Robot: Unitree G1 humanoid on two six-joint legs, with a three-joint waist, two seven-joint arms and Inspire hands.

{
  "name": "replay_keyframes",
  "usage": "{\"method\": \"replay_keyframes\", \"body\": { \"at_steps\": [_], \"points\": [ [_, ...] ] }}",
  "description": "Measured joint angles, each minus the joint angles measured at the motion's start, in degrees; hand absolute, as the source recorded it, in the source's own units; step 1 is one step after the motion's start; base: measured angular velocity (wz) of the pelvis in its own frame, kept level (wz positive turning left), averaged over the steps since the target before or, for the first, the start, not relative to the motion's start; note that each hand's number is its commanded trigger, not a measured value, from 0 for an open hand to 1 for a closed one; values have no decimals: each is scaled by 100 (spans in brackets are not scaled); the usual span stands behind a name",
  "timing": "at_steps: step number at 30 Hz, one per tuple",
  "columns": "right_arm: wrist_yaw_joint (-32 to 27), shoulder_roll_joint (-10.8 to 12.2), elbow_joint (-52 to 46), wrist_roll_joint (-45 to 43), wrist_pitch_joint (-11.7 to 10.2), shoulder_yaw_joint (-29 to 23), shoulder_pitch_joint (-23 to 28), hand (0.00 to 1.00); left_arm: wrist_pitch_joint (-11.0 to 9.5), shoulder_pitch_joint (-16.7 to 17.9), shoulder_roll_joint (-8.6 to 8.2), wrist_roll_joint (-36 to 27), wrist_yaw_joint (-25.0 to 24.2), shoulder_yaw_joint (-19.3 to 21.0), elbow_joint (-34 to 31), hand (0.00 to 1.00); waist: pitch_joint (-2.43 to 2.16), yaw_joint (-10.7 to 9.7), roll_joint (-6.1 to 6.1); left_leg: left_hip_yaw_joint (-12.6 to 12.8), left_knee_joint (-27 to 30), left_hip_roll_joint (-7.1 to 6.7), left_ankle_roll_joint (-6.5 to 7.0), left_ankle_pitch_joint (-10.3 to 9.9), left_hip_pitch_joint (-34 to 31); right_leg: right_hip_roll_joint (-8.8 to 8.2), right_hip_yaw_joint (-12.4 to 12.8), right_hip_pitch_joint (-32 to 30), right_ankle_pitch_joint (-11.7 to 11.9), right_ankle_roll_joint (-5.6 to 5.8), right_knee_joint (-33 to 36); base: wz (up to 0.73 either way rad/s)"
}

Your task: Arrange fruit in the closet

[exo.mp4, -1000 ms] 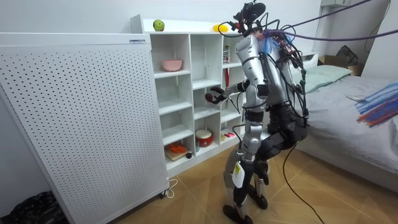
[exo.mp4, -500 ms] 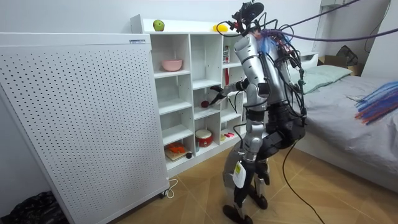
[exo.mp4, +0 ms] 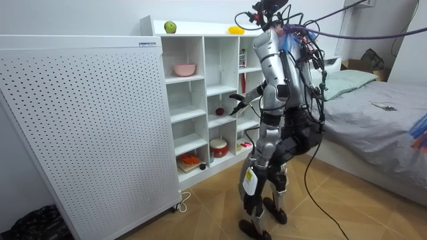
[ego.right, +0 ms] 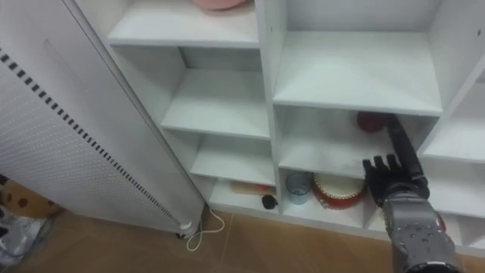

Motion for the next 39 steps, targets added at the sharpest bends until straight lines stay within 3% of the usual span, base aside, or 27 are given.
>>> {"method": "replay_keyframes", "body": {
  "at_steps": [2,6,9,12,14,16,19,23,27,29,31,34,39],
  "points": [
    [319,7,509,-130,141,2,348,0,-1,-26,32,-7,-50,98,230,0,4,-12,0,-46,-266,-8,-37,24,409,45,-85,453,18,28,-284,5],
    [521,16,784,-250,173,-10,1060,0,-1,-163,29,18,-122,473,519,0,19,-59,-41,-87,-655,-24,-74,111,886,117,-176,982,83,97,-716,3],
    [650,72,963,-477,279,-12,1609,0,-21,-172,28,22,-148,816,638,0,9,-268,-31,-141,-1054,-48,-97,168,1396,198,-273,1555,156,173,-1182,5],
    [797,339,1020,-992,264,5,2133,0,-25,-172,9,28,-96,1067,754,0,-15,-513,-36,-139,-1506,-26,-142,240,2008,377,-330,2233,321,230,-1826,-8],
    [885,567,1089,-1329,284,22,2686,0,-136,-164,19,31,17,1323,807,0,-135,-667,-110,-132,-1839,-10,-182,286,2386,505,-372,2669,435,263,-2269,-2],
    [919,650,1087,-1604,285,137,3127,0,-206,-133,-13,85,119,1484,811,0,-163,-787,-143,-137,-2079,-27,-196,309,2734,538,-429,3056,475,303,-2533,3],
    [963,751,1087,-2122,280,254,3718,0,-324,-21,-61,152,289,1698,830,0,-253,-881,-223,-112,-2393,-28,-213,321,3247,659,-440,3578,565,353,-2936,-7],
    [1071,870,1158,-3194,281,368,4346,0,-419,149,-124,270,535,1977,879,0,-290,-1116,-274,-92,-2711,-33,-233,331,3885,754,-420,4238,651,392,-3326,-2],
    [1067,977,1164,-4637,281,575,4655,0,-478,249,-164,217,658,2102,853,0,-302,-1272,-292,9,-2830,-23,-242,333,4193,777,-412,4510,662,399,-3420,-10],
    [1114,1029,1153,-5484,281,617,4785,0,-593,230,-200,212,692,2146,854,0,-295,-1284,-271,73,-2894,-14,-265,343,4347,803,-250,4587,663,398,-3415,-15],
    [1175,1037,1098,-5815,276,687,4890,0,-647,208,-232,149,691,2223,853,0,-289,-1268,-242,157,-2957,-10,-272,342,4488,832,-102,4668,667,393,-3414,-30],
    [1167,1121,1103,-6023,276,718,4955,0,-689,180,-358,-127,696,2470,905,0,-318,-1268,-199,187,-3061,-4,-282,330,4633,879,53,4717,707,368,-3408,-28],
    [1209,1210,1130,-6213,277,656,5036,0,-746,87,-477,-332,547,2621,1094,0,-287,-1416,-201,201,-3060,-4,-283,331,4716,905,148,4772,714,361,-3410,-4]
  ]
}}
